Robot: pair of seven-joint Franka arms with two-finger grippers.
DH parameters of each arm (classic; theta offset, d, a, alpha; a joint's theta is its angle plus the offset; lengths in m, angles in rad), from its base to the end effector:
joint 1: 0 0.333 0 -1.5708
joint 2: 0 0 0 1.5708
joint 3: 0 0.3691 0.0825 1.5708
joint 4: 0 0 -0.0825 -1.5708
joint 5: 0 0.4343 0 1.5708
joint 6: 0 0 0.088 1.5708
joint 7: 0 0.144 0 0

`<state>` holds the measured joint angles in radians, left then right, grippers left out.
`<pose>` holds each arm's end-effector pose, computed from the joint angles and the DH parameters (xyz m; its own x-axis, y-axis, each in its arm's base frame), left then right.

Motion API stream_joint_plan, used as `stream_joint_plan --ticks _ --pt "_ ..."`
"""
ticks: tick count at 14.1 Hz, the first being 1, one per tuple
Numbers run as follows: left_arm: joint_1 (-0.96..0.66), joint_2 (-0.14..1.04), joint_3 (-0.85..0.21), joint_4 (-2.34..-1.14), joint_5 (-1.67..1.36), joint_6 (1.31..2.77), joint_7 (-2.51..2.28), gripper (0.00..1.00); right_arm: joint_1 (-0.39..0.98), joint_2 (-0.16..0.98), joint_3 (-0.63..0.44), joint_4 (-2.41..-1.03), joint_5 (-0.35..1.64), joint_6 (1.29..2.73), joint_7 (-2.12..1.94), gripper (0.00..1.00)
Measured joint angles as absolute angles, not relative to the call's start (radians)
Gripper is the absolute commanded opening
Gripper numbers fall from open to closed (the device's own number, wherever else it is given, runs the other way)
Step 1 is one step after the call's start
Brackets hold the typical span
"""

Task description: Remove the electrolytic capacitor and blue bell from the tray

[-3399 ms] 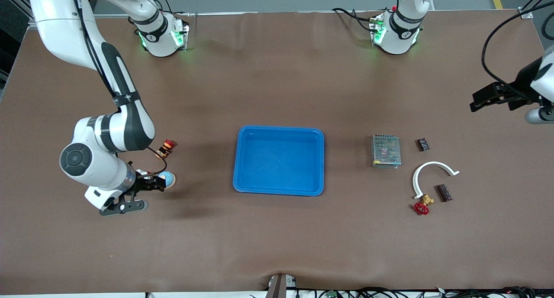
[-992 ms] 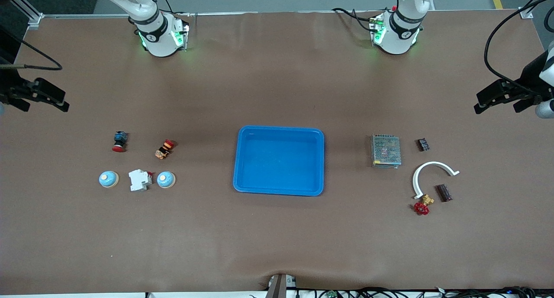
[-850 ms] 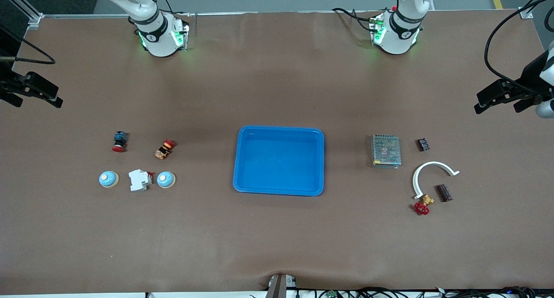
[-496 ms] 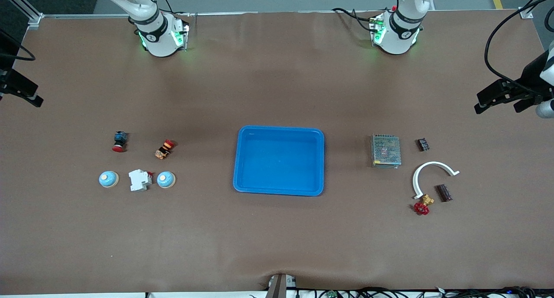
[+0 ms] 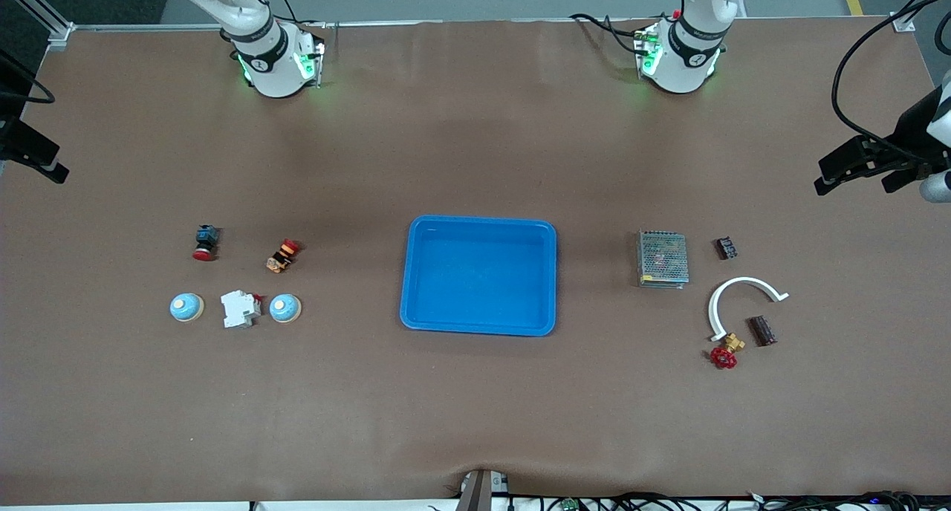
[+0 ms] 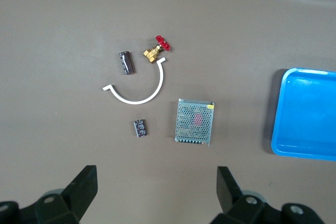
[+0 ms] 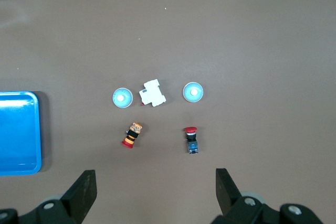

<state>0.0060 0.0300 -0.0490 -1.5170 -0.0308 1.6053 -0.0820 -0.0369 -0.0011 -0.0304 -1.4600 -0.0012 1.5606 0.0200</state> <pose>0.6212 -0.0306 0.6537 0.9977 0.0402 0.0554 0.0382 -0.9986 0.0369 0.6052 -0.0410 0.6983 0.9910 -0.0869 0.1015 -0.0872 -0.9962 -0.0009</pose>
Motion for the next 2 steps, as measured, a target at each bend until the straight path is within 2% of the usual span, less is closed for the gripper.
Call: stream_joint_plan --ticks 2 --pt "0.006 0.03 -0.049 -1.517 -0.031 1.605 -0.082 1.0 -0.037 -0.001 -0.03 -1.46 -0.001 1.561 0.02 1.0"
